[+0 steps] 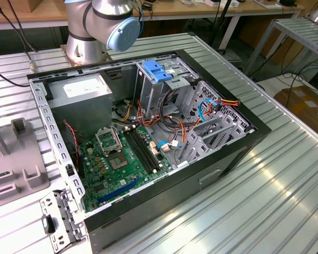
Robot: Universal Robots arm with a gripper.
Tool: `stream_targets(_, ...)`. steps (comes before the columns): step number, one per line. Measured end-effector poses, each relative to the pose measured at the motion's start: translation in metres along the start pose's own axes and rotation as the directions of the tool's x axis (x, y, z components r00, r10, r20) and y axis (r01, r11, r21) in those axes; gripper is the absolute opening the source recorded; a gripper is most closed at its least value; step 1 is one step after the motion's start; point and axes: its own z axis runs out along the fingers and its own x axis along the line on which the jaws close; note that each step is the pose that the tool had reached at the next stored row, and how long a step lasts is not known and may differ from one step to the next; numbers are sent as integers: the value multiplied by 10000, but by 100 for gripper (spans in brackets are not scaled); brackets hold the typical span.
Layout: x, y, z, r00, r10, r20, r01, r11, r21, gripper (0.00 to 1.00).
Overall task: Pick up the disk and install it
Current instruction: 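Pick up the disk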
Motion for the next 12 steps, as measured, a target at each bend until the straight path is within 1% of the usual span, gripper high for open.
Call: stream_targets(12, 0, 0, -42, 10000, 0, 0, 0, 10000, 2, 36)
